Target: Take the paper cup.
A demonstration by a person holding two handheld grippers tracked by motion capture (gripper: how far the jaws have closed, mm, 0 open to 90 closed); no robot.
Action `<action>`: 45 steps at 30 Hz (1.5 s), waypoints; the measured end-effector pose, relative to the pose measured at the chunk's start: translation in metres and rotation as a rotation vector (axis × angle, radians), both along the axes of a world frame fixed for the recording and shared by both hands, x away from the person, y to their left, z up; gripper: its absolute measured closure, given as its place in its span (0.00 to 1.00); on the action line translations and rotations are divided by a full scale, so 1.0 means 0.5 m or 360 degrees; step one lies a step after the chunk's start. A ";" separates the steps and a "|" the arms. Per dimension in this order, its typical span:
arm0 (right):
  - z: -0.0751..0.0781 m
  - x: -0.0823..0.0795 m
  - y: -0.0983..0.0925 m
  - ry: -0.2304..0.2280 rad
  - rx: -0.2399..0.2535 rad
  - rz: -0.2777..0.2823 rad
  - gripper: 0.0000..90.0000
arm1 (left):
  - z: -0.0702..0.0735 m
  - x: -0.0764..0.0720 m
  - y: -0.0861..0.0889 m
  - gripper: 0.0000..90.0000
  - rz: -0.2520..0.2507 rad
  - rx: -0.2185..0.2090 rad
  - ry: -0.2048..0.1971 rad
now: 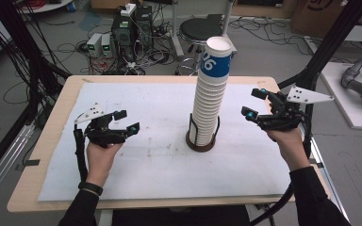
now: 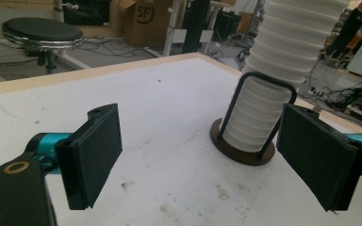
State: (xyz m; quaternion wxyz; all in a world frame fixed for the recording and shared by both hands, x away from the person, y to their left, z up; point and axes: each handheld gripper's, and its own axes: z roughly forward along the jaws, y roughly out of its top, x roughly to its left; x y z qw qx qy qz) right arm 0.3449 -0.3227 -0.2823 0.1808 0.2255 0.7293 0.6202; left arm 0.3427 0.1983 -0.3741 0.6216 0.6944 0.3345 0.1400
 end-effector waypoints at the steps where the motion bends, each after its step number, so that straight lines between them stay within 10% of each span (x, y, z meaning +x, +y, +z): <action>1: 0.005 0.001 0.000 0.0000 -0.0010 -0.0002 0.19 | 0.004 0.001 -0.004 0.16 -0.0006 -0.0002 -0.0011; 30: 0.006 0.014 -0.019 0.0050 -0.0017 -0.0034 0.19 | 0.210 0.121 -0.301 0.08 -0.0488 0.0039 -0.0245; 45: 0.004 0.011 -0.025 0.0064 -0.0016 -0.0027 0.19 | 0.227 0.155 -0.375 0.08 -0.0621 0.0001 -0.0225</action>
